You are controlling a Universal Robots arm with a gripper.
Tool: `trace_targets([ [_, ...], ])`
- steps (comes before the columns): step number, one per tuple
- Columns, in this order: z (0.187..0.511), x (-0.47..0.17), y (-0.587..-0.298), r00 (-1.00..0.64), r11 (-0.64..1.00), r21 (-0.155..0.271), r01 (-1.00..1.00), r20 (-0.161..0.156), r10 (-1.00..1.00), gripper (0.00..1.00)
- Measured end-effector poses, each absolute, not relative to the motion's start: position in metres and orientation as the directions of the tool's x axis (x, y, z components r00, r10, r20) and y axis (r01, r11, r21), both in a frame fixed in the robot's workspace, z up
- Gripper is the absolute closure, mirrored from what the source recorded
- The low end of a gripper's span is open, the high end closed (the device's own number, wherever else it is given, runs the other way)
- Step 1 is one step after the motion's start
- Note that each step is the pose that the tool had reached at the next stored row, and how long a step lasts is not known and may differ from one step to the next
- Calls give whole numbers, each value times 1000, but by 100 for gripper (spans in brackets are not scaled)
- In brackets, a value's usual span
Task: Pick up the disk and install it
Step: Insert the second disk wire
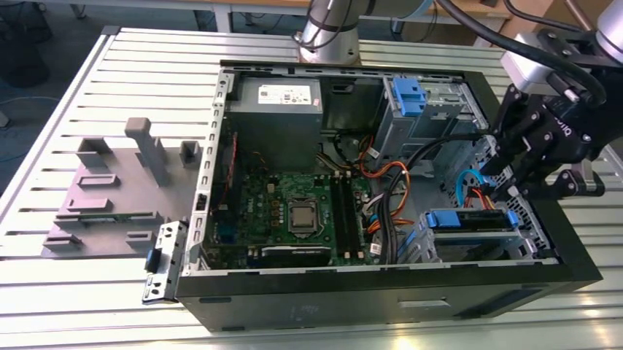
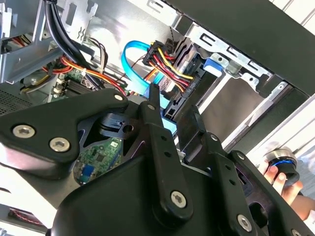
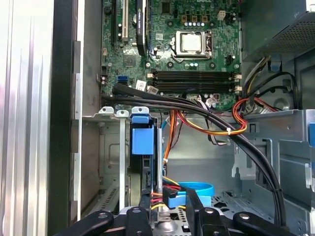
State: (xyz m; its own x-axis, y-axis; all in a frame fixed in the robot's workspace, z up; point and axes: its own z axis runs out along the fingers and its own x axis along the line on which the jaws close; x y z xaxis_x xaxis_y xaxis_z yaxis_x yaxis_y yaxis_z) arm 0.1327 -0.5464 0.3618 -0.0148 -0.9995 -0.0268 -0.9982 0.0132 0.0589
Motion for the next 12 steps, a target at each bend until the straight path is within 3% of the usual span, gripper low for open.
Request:
trace_targets([
  [12, 354, 131, -546, -15, 13, 59, -998, -27, -1000, 59],
])
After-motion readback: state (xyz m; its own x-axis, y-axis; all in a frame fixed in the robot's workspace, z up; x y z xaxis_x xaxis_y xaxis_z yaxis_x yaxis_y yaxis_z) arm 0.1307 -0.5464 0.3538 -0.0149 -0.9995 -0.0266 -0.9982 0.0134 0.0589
